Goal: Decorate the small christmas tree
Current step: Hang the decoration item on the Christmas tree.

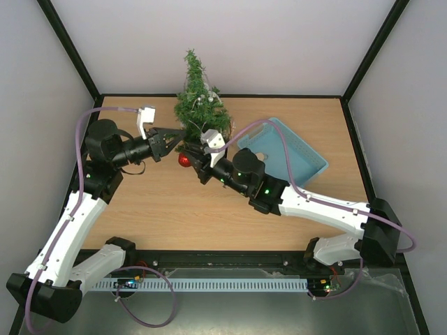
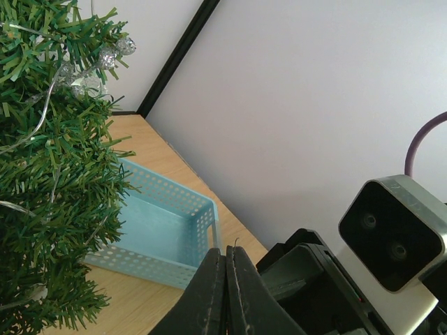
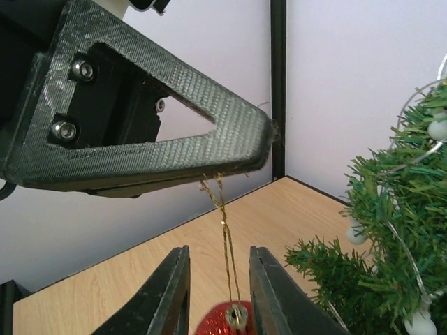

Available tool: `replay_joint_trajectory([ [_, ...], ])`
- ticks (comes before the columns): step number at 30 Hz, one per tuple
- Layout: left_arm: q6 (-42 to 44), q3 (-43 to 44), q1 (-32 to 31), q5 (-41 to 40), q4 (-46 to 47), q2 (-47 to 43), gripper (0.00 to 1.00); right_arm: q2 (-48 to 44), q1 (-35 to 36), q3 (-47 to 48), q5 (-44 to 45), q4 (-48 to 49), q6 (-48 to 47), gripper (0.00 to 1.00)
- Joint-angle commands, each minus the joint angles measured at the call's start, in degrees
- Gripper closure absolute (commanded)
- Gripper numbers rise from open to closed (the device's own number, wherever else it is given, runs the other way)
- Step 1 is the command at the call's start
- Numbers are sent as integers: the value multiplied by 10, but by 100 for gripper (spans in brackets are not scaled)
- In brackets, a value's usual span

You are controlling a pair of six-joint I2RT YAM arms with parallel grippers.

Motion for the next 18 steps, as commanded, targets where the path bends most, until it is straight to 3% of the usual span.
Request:
replay_joint_trajectory([
  [1,-6,-3,-2,2,17,-9,98,25,3,42,-20,-10,-5,80],
  [6,-7,-3,-2,2,15,-13,98,20,3,33,14,-3,-6,98],
  [18,0,4,-2,-9,6,-6,98,-2,3,8,28,-1,-9,98],
])
